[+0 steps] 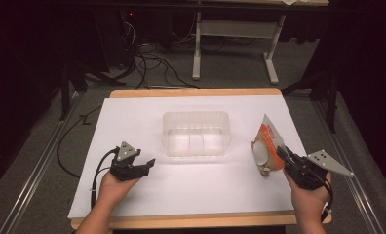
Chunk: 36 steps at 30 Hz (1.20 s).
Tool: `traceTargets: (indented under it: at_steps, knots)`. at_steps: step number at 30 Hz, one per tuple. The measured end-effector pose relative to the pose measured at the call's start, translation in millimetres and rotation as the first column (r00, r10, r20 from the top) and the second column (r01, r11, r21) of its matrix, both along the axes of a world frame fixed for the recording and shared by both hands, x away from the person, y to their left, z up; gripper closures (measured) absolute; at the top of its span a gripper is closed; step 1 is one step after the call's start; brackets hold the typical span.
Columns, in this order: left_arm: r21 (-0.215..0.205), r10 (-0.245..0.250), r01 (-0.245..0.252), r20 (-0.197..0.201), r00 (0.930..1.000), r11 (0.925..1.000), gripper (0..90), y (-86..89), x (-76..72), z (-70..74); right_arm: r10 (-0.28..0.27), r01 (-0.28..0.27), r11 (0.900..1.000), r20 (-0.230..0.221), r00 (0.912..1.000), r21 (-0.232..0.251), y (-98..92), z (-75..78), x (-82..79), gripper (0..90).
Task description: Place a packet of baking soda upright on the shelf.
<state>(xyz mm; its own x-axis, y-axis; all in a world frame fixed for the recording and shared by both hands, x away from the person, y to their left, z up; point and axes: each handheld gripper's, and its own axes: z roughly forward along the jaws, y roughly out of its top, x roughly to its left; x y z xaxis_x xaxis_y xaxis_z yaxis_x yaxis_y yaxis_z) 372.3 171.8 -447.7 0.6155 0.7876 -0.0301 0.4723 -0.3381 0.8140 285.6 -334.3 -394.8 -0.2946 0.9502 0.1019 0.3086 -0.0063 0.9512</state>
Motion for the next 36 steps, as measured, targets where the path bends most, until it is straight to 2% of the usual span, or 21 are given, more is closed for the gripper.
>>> traceTargets:
  at_steps: [8, 14, 15, 25, 32, 36]
  knots:
    - [-0.002, -0.003, 0.003, -0.001, 1.0, 1.0, 32.6, -0.9, 0.3, -0.3, -0.017, 0.017, 1.0, -0.016, 0.9997, -0.003, -0.9, -10.1, 10.3, 79.2]
    - [-0.004, -0.006, 0.006, 0.003, 1.0, 1.0, 32.6, -1.7, -0.1, -0.2, -0.028, 0.028, 1.0, -0.011, 0.9995, -0.004, -1.2, -11.6, 13.1, 86.9]
    - [-0.002, -0.009, 0.009, 0.003, 1.0, 1.0, 32.7, -1.9, 0.0, -0.1, -0.031, 0.031, 0.999, -0.012, 0.9994, -0.007, -0.6, -11.0, 13.7, 89.9]
    - [-0.008, -0.02, 0.02, 0.006, 0.9998, 0.9998, 32.7, -4.5, -0.4, 0.6, -0.044, 0.044, 0.999, -0.011, 0.999, -0.016, -0.3, -7.4, 16.7, 90.0]
    - [-0.021, -0.023, 0.023, 0.006, 0.9997, 0.9995, 32.7, -4.0, 0.1, 0.8, -0.048, 0.049, 0.998, 0.011, 0.9988, -0.047, 3.3, -1.2, 17.8, 90.0]
    - [-0.025, -0.022, 0.023, 0.019, 0.9996, 0.9994, 32.5, -3.6, -0.4, 2.0, -0.042, 0.044, 0.998, 0.034, 0.9985, -0.054, 5.7, 4.5, 15.2, 90.0]
